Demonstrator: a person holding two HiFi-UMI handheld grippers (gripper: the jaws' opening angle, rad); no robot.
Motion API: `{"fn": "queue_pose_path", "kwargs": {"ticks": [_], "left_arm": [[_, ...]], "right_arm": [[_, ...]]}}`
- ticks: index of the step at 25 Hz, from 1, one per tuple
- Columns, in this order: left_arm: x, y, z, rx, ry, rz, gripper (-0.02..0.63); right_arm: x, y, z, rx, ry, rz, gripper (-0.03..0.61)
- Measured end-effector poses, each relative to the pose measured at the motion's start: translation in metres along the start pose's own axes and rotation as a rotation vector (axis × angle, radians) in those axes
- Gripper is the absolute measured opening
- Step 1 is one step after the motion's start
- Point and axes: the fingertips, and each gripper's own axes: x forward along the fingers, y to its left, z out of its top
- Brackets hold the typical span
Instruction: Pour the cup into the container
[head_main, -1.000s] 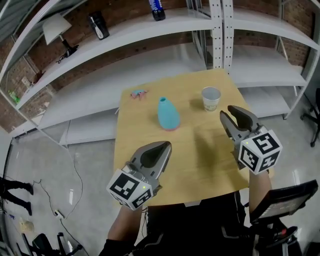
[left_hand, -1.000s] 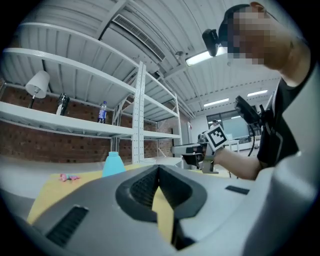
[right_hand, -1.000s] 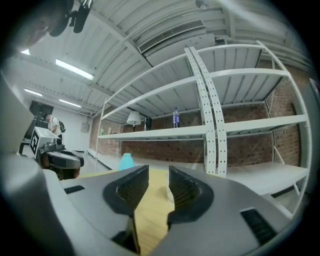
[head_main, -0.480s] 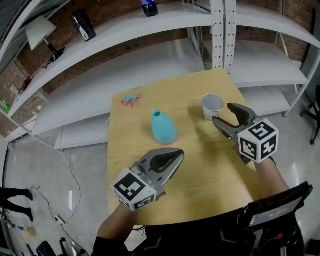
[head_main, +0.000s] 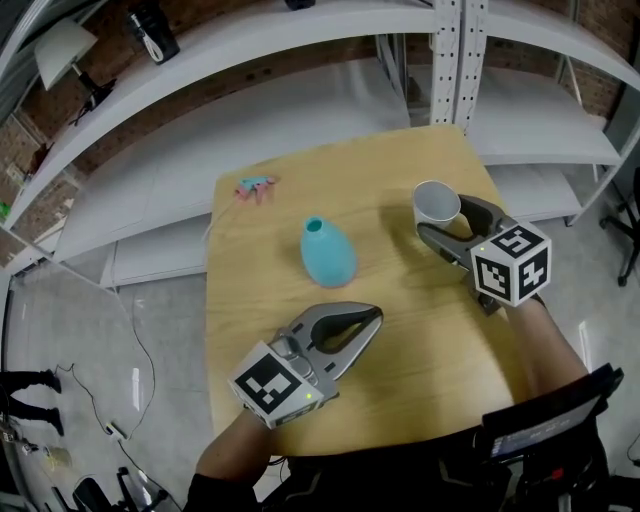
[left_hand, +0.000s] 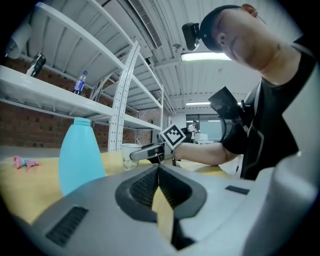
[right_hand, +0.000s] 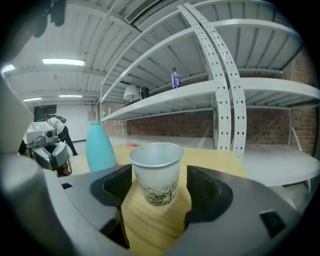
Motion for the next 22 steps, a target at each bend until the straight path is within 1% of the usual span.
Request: {"fn": "queue_pose_path", "kwargs": {"ticks": [3,6,8,15,18,20,22], "left_arm": [[0.0,0.001,0.0,0.003,-0.002,-0.011,0.002],[0.001,0.0,-0.001,0.002,-0.001,-0.019,0.002],[-0.001,-0.002,-0.001,0.002,-0.003,-0.027,0.002],[-0.005,-0.009,-0.003,0.01,-0.013,-0.068,0.002],[-0.004,-0.011,-0.006,0.041,-0.018,-0.085,0.002],[-0.004,-0.011,-0.006,0.045,-0.018,-0.087,0.002],[-0.005,-0.012,-0.005,0.024,-0.018,-0.085,0.002]], "right_arm": [[0.008,0.0,-0.001,0.0,0.005,0.014,0.325],[0.015,0.003,0.001,-0.04,0.015,0.019,0.324],[0.018,0.005,0.003,-0.047,0.018,0.02,0.324],[0.024,0.011,0.004,-0.009,-0.004,0.034,0.316],[0.022,0.008,0.005,0.013,-0.018,0.026,0.311],[0.023,0.009,0.004,-0.005,-0.007,0.019,0.307],[0.023,0.013,0.004,-0.041,0.011,0.017,0.305]]}}
